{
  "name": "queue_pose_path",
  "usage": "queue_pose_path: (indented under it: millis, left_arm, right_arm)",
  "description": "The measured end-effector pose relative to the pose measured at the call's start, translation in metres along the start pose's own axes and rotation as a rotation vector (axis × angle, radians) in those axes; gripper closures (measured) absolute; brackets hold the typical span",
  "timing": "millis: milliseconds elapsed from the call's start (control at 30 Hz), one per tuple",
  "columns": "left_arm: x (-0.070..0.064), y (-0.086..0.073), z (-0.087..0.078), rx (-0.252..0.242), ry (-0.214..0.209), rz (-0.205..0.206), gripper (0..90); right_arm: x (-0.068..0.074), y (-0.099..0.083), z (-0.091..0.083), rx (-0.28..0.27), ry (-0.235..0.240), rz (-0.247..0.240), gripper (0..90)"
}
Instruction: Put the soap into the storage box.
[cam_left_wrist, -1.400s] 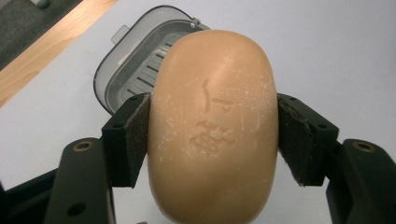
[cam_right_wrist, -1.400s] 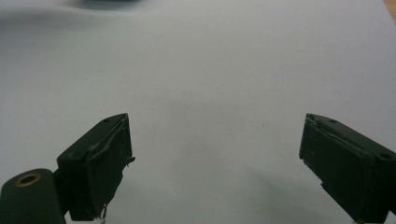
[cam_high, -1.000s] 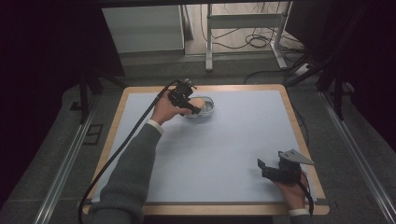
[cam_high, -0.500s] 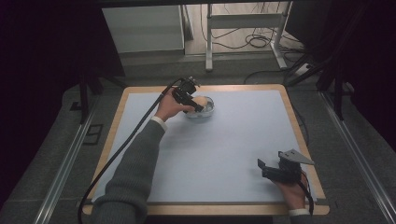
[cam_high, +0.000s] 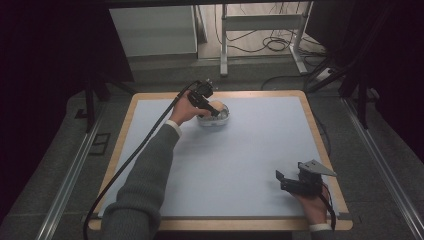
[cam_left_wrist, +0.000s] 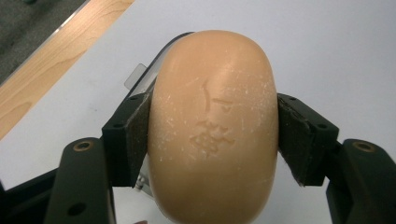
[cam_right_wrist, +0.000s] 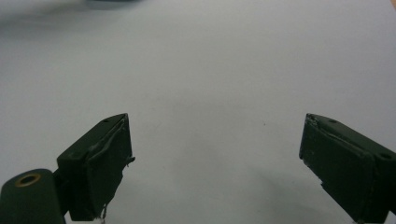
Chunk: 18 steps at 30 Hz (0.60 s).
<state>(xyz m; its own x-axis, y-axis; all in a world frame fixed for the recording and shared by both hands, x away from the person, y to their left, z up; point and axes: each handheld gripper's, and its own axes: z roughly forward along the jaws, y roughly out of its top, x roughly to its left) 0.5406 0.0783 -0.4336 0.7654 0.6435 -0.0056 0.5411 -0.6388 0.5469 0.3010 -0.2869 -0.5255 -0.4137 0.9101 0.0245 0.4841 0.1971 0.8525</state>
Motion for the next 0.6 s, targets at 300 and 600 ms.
queue_pose_path:
  millis: [300, 600]
  left_arm:
    - [0.01, -0.004, 0.015, 0.026, -0.005, -0.001, 32.3]
    - [0.013, -0.006, 0.026, 0.037, -0.016, 0.003, 32.3]
  right_arm:
    - [0.0, 0.0, 0.0, 0.0, -0.001, 0.003, 9.3]
    - [0.0, 0.0, 0.0, 0.0, -0.002, 0.004, 9.3]
